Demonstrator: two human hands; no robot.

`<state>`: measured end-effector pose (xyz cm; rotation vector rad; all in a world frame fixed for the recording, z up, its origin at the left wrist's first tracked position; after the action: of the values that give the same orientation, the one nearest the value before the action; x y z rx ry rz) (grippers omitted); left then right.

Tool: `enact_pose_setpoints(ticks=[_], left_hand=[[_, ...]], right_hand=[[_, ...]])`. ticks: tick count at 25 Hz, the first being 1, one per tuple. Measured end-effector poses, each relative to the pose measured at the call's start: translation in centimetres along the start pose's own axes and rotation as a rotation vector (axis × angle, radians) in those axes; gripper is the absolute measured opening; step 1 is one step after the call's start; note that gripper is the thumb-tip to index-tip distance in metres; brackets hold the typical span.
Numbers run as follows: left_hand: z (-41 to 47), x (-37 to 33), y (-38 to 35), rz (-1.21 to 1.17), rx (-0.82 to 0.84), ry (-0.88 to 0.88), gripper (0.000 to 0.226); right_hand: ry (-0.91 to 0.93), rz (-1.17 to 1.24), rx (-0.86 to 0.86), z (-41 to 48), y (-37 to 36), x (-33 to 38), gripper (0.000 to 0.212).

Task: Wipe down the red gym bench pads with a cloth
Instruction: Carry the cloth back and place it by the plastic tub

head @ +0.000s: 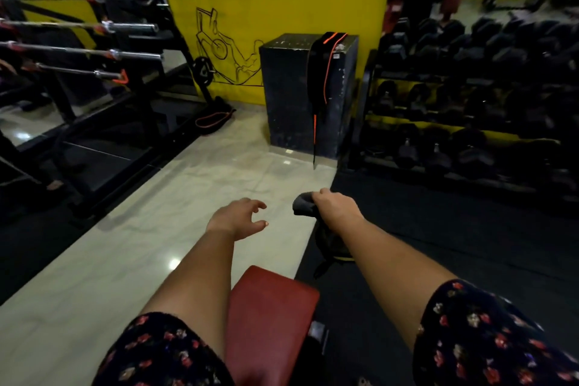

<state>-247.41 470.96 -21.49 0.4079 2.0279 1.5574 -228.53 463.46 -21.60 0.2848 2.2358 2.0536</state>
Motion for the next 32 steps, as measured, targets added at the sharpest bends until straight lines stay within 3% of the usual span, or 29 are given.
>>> enact_pose_setpoints(ticks=[18,32], left_hand=[[19.7,-25.0,-4.0,0.067,0.046,-0.170,0.049],[31.9,-27.3,-3.2,0.101,0.053,-0.186,0.048]], right_hand=[[-0.106,-0.091,0.048,2.2,0.8,-29.4,0.008],[-0.038,-0.141,0.043,12.8,1.2,-35.2,0.016]])
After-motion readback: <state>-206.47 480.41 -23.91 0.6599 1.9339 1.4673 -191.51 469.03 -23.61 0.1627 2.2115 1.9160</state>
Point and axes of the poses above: each hand's wrist, its own z-axis towards the middle knuckle, its own y-axis out of the back of the hand, x = y × z, the point moved 8 cm from there along z, towards the middle knuckle, and after that the axes turned 2 degrees about -z, right-handed, at the moved point
